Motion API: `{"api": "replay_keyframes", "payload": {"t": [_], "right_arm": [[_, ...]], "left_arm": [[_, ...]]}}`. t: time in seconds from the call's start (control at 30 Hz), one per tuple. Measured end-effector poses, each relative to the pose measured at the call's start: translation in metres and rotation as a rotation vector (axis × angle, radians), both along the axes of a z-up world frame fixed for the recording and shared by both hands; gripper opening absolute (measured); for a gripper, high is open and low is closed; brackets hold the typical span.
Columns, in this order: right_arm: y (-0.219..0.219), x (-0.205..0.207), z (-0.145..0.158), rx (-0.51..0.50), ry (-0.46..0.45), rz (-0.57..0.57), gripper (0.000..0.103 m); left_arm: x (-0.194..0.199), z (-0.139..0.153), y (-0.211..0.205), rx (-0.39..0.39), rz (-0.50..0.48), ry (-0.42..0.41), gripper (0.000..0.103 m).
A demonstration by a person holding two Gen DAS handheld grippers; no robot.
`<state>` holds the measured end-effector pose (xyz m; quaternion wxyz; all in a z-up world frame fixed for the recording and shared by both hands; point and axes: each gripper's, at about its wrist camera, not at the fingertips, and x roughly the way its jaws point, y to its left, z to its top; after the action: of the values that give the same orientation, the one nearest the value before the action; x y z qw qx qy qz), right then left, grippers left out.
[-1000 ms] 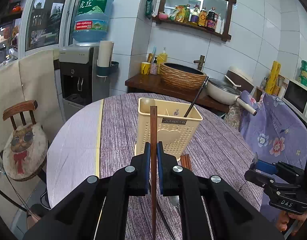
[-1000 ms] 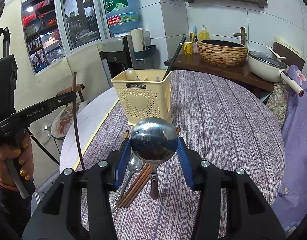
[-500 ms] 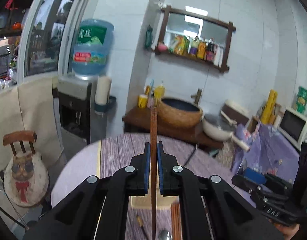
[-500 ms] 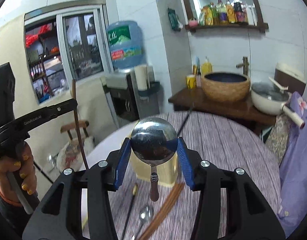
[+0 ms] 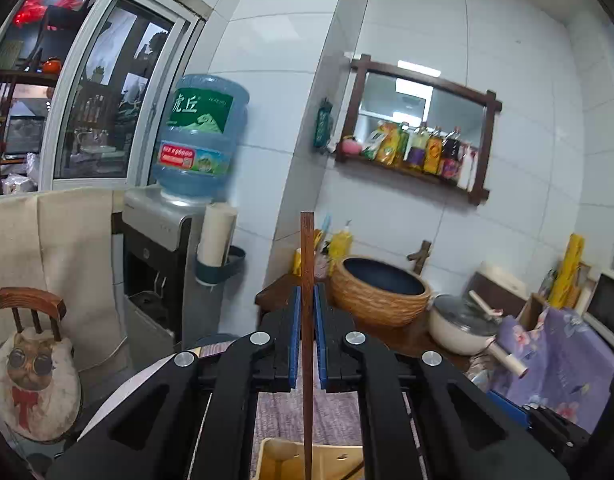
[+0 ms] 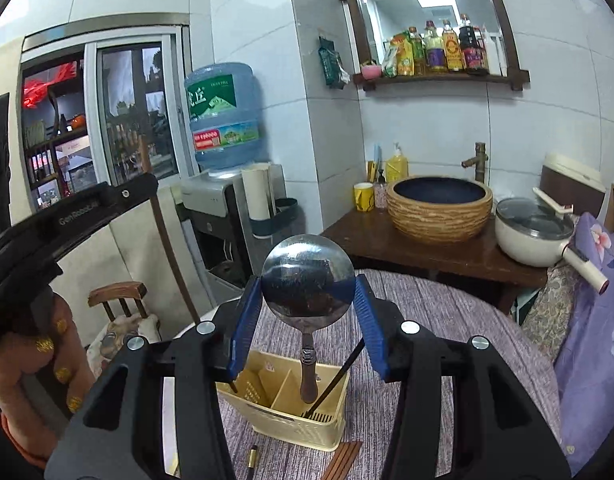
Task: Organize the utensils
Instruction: 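Lower the brown chopstick and ladle into the cream holder and open both tools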
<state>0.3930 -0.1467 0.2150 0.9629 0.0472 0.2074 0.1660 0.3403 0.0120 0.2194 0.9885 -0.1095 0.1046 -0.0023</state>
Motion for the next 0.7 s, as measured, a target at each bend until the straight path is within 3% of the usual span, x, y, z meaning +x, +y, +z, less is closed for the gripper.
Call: {"api": "replay_keyframes", "payload": {"t": [0.27,0.7], "right_arm": [[0.004,0.010,-0.058,-0.020,0.061,-0.007,0.047],[0.011,0.006,-0.109,-0.089,0.075,-0.022,0.048]], "left_arm": [[0.008,-0.058,-0.001,0.007,-0.006,0.071,0.008],[0.009,-0.112,-0.002,0.047,-0.061,0.178,0.008]]}}
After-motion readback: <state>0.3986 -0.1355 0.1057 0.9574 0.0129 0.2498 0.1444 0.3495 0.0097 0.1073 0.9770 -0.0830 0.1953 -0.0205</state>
